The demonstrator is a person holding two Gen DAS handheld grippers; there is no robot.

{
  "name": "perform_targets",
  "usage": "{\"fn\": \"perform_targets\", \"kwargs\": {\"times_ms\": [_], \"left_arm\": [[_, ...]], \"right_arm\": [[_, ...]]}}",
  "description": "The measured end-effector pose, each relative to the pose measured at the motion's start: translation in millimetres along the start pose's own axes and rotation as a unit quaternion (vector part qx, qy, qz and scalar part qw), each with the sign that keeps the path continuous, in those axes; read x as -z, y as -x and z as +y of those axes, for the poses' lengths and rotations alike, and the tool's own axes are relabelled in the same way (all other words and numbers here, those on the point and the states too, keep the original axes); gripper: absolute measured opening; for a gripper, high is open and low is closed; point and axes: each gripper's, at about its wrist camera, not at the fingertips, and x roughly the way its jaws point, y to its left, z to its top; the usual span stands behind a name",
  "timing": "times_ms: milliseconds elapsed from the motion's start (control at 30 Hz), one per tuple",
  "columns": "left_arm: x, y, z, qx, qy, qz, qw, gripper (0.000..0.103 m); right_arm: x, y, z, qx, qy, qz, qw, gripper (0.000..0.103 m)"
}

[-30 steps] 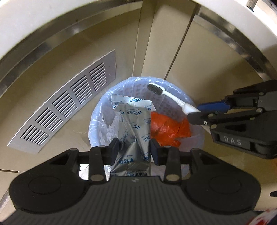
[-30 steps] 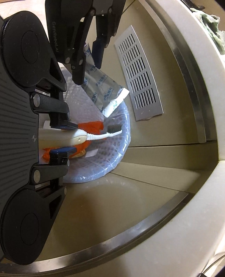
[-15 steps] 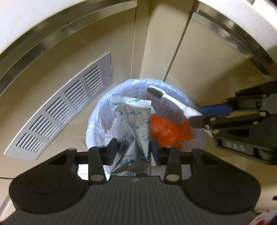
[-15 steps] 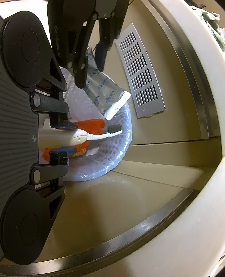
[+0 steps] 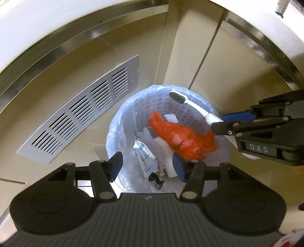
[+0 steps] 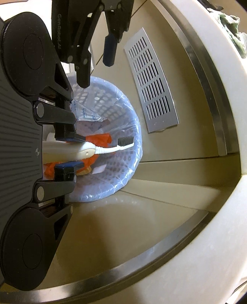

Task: Collect trash
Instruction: 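Open the left tool to drop the foil packet while the right tool drops the toothbrush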

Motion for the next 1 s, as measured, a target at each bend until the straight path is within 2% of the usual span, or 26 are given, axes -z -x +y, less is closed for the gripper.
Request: {"fn": "perform_targets", "kwargs": {"times_ms": [467,767,800,900,1000], "left_arm": [[6.5,8.5,9.9,-0.005,0.009,-0.004,0.9999,0.054],[8.6,11.7,19.2,-0.005,0.011,-0.005,0.9999,0.054],[9.1,12.2,20.5,-0.005,0.011,-0.005,0.9999,0.054],[8.7,12.5,21.3,-0.005,0.011,-0.005,0.9999,0.054],[10.7,12.8,24.2,-0.004,0.012,-0.005,0.9999,0.054]], "right_arm": [[0.8,-9.9,16.1,-0.016,-0.002,0.001,1.000,0.021],[-1.1,-16.5,17.4,-0.035,-0.034,0.000,0.999,0.022],[-1.3,-17.6,17.8,-0.033,-0.036,0.001,0.999,0.024],[-0.9,-18.3,19.5,-0.028,-0.043,-0.001,0.999,0.048],[0.9,-17.6,20.7,-0.023,-0.042,0.001,0.999,0.049]]}}
